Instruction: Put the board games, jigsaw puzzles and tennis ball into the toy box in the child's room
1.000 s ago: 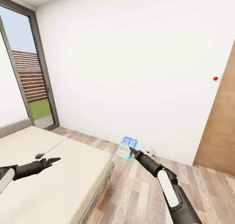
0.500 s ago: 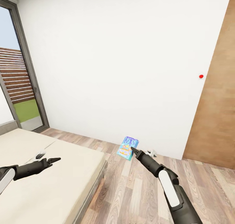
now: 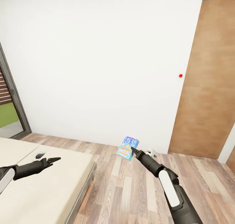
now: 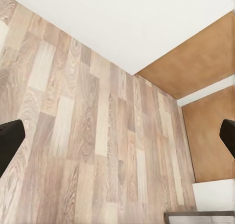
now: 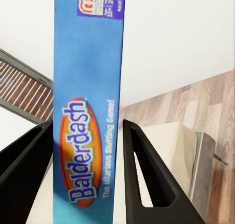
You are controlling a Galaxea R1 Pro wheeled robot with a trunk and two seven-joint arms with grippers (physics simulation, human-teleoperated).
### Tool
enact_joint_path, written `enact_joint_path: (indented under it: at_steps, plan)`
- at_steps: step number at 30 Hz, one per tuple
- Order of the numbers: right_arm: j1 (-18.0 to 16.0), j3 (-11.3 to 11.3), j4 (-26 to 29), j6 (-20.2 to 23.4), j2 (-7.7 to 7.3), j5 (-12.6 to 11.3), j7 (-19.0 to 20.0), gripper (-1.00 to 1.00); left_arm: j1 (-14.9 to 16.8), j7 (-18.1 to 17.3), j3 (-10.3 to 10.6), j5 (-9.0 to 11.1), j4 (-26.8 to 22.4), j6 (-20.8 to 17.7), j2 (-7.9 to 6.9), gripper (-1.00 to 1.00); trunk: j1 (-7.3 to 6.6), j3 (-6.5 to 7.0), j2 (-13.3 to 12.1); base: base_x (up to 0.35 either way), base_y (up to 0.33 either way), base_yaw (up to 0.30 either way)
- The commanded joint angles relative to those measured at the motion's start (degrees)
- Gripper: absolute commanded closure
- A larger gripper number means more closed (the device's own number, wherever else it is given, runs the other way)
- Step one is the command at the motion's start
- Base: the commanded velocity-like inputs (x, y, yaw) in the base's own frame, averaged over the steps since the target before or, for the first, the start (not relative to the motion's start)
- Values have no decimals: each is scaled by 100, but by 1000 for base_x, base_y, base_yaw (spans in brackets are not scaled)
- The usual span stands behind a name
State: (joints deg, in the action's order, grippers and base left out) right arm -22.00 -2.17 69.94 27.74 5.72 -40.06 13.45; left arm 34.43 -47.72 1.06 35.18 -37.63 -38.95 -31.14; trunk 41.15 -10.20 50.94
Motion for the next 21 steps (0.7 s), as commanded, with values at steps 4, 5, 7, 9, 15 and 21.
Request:
enact_joint_path:
  at_steps: [4, 5, 7, 9, 15, 21]
  plan:
    - [-6, -20, 2, 47, 8, -37, 17, 100, 3, -8, 9, 41, 0, -34, -6, -100, 1, -9, 7, 0, 0, -280]
    - [-6, -20, 2, 47, 8, -37, 17, 100, 3, -10, 8, 41, -1, -34, -6, -100, -21, 9, -33, 0, 0, -280]
    - [-6, -20, 2, 47, 8, -37, 17, 100, 3, -7, -21, 42, 0, -34, -6, -100, -65, 45, -114, 0, 0, -281]
    - [-6, -20, 2, 37, 8, -37, 17, 100, 3, -6, -79, 42, 1, -34, -6, -100, -109, 81, -194, 0, 0, -281]
    - [-6, -19, 2, 26, 14, -37, 17, 100, 3, 0, -149, 40, -2, -40, -6, -100, -241, 189, -434, 0, 0, -281]
    - [-6, -16, 2, 23, 17, -37, 17, 100, 3, 14, -150, 34, -1, -50, -6, -100, -372, 297, -675, 0, 0, -281]
